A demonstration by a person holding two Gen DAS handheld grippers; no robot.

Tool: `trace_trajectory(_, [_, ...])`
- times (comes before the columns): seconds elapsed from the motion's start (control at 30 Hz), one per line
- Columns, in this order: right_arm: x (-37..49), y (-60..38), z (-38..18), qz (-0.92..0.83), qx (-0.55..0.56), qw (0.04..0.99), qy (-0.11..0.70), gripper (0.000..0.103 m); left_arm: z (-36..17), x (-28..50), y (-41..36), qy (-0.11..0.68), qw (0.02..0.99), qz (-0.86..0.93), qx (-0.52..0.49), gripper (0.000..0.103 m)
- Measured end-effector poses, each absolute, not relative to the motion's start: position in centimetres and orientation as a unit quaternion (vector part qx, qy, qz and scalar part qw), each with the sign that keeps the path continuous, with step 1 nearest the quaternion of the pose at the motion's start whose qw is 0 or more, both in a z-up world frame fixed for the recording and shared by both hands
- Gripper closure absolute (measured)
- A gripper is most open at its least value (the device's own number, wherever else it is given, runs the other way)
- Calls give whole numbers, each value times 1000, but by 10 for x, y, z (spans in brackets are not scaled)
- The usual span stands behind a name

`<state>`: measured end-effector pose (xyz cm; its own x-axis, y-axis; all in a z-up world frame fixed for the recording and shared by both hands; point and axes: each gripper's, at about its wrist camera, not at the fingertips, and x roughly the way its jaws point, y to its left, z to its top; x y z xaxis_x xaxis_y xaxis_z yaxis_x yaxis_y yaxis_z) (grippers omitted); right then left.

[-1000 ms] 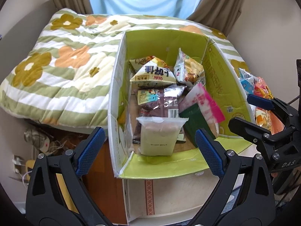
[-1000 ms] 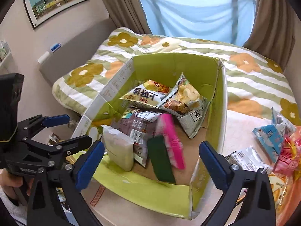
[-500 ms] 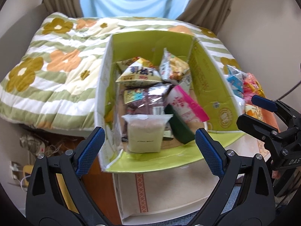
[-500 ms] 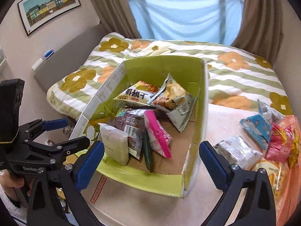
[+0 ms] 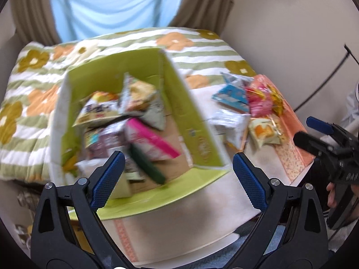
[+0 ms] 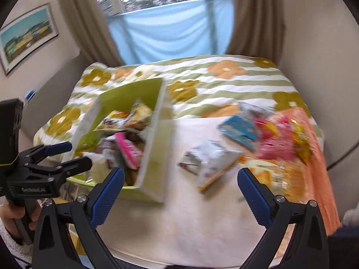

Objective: Organize snacks
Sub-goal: 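Reach both tools back to the remaining snacks on the cloth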

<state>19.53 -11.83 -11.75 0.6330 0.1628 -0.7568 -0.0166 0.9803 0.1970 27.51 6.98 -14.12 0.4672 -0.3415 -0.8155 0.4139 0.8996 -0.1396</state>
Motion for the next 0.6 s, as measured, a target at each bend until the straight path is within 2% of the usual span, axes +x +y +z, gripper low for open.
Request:
trace_trajectory(0.23, [190, -217, -125, 3, 111, 894, 435, 3, -142, 278, -18, 472, 847, -237, 65, 7])
trace_trajectory(0.6, [200, -336, -178, 4, 170, 852, 495, 3, -191, 313, -129, 512, 826, -173, 158, 7])
